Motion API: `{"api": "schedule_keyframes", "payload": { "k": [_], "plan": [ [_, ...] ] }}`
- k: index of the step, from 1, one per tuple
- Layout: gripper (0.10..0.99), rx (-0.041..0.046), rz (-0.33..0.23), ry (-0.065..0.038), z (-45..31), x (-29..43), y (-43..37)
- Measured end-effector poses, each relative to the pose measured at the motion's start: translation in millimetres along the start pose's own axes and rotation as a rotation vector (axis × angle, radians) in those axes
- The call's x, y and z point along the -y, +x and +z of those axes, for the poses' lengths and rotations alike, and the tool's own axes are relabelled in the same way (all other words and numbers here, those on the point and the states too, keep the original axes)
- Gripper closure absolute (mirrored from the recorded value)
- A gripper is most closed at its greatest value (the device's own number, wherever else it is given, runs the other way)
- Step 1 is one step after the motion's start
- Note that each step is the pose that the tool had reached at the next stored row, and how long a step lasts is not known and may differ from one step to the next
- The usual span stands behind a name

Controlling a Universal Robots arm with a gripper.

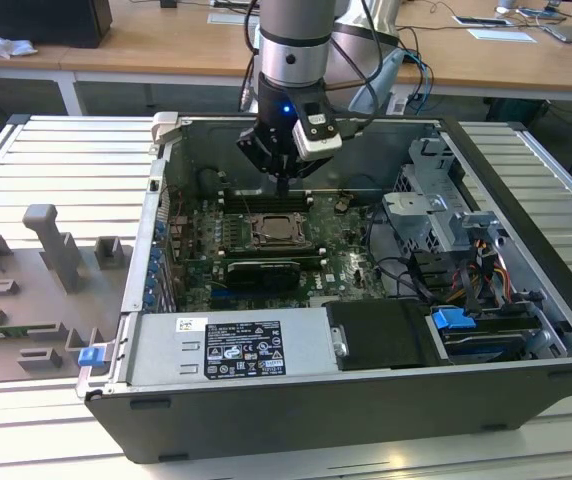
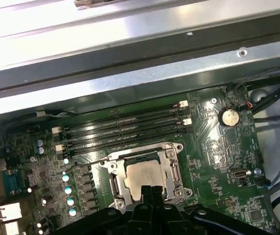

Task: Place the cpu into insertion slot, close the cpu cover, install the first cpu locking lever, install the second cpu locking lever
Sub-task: 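Install the first cpu locking lever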

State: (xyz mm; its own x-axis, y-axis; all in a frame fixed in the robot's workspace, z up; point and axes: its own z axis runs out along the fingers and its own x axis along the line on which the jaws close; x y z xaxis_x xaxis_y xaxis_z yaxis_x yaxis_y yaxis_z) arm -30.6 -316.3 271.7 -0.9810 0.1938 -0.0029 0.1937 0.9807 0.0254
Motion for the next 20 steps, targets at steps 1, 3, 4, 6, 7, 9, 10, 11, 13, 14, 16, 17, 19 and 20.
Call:
{"api": "schedule_keyframes", "payload": {
  "k": [1, 3, 4, 6, 7, 9, 10, 11, 13, 14, 16, 17, 19, 20],
  "plan": [
    [0.980, 0.0018, -0.009, 0.000, 0.0, 0.0, 0.1],
    [0.980, 0.0068, -0.058, -0.002, 0.4, 0.0, 0.1],
    [0.980, 0.0064, -0.075, -0.003, 0.7, 0.1, 0.1],
    [0.980, 0.0048, -0.122, -0.005, 1.1, 0.1, 0.1],
    [0.980, 0.0040, -0.146, -0.006, 1.3, 0.0, 0.1],
    [0.980, 0.0028, -0.190, -0.007, 1.5, 0.1, 0.1],
    [0.980, 0.0024, -0.202, -0.006, 1.4, 0.1, 0.1],
    [0.980, 0.0023, -0.210, -0.007, 1.6, 0.3, 1.3],
    [0.980, 0.0021, -0.212, -0.008, 1.6, 1.4, 6.9],
    [0.980, 0.0020, -0.213, -0.009, 1.7, 2.6, 12.6],
    [0.980, 0.0021, -0.212, -0.009, 1.9, 5.7, 29.5],
    [0.980, 0.0021, -0.212, -0.009, 2.0, 6.7, 34.6],
    [0.980, 0.0021, -0.212, -0.009, 2.0, 8.6, 45.3],
    [0.980, 0.0021, -0.212, -0.009, 2.2, 9.5, 51.1]
  ]
}}
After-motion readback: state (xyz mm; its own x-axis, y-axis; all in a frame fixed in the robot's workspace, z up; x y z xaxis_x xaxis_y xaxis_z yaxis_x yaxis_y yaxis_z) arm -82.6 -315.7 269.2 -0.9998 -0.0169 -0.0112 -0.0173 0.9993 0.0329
